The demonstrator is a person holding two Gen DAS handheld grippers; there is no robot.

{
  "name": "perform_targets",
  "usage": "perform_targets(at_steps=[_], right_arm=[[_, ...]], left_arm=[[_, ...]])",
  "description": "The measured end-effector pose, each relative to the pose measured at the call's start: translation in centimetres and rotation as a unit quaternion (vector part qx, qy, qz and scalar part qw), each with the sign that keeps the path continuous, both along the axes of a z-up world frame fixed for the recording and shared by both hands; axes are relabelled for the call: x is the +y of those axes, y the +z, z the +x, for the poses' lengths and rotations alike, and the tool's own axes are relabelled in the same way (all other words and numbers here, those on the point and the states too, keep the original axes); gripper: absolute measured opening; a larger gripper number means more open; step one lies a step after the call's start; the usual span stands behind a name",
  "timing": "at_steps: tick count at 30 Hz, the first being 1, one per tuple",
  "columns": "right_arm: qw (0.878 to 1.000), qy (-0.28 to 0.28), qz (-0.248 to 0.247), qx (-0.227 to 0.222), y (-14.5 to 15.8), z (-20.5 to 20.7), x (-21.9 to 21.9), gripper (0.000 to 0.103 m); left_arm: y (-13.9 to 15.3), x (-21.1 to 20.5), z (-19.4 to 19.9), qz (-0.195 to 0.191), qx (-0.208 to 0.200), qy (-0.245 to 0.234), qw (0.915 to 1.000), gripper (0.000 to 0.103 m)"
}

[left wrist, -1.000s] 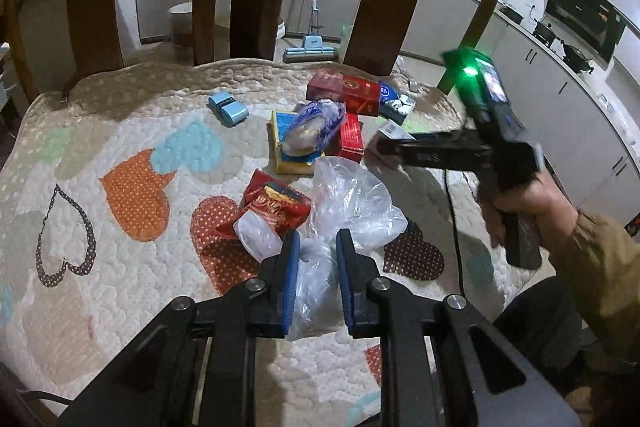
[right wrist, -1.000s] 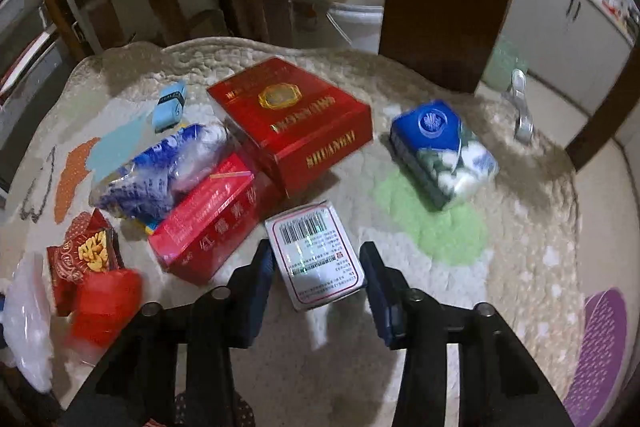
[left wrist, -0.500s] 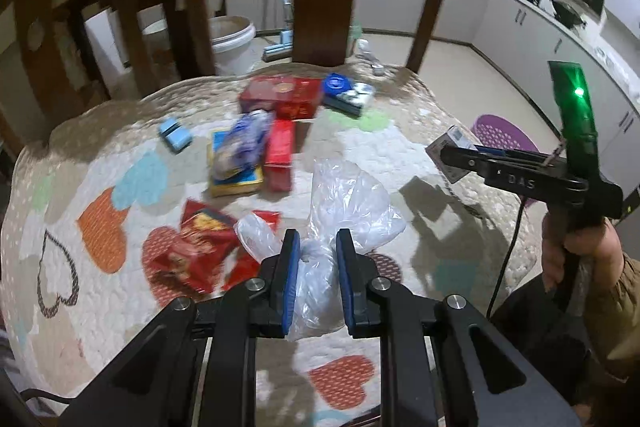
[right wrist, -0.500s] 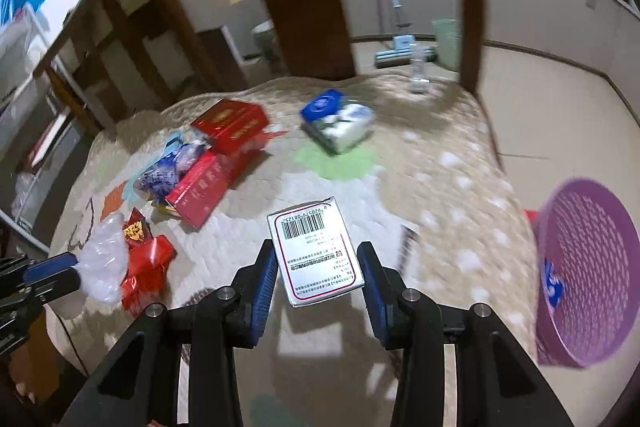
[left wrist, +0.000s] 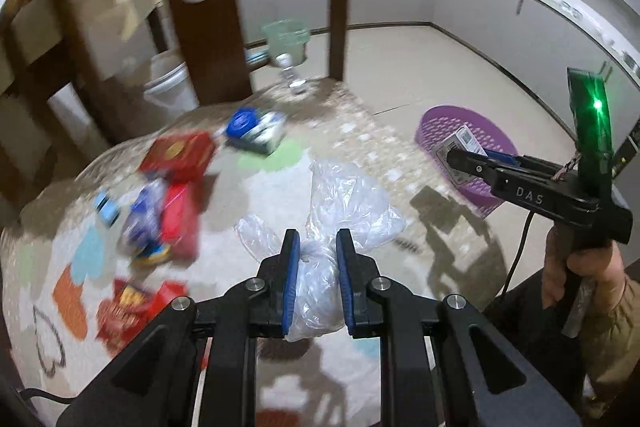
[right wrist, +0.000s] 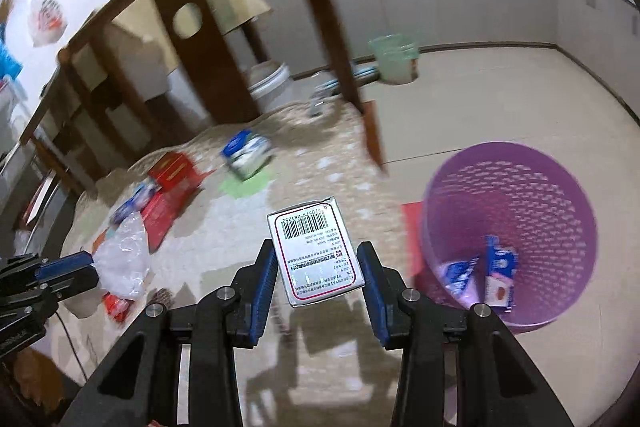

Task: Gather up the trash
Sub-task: 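Carry the bag and box to the purple basket and release both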

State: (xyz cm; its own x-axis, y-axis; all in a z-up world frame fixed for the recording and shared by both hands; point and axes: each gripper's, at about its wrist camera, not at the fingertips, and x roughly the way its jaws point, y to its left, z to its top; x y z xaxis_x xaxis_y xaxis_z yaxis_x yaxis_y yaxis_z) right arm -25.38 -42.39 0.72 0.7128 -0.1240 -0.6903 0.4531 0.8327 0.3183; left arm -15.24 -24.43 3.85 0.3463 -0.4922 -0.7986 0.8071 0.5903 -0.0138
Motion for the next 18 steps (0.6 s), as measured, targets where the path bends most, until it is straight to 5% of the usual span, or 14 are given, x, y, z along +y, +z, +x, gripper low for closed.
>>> perform_targets(at_steps=[10,18], right_arm=[[0.987,-0.157,0.006,-0.03,-2.7,-5.2,-9.3,0.044],[0.978,-0.203,0.009,-0.035,-3.4,-6.9,-12.4,0.044]], left_arm=[[-0.3,-12.1,-0.5,-0.027,0.027,-0.068,0.9969,0.018],[-3.0,-20.6,-0.8,-0.024,0.065,-0.096,0.993,0.018]])
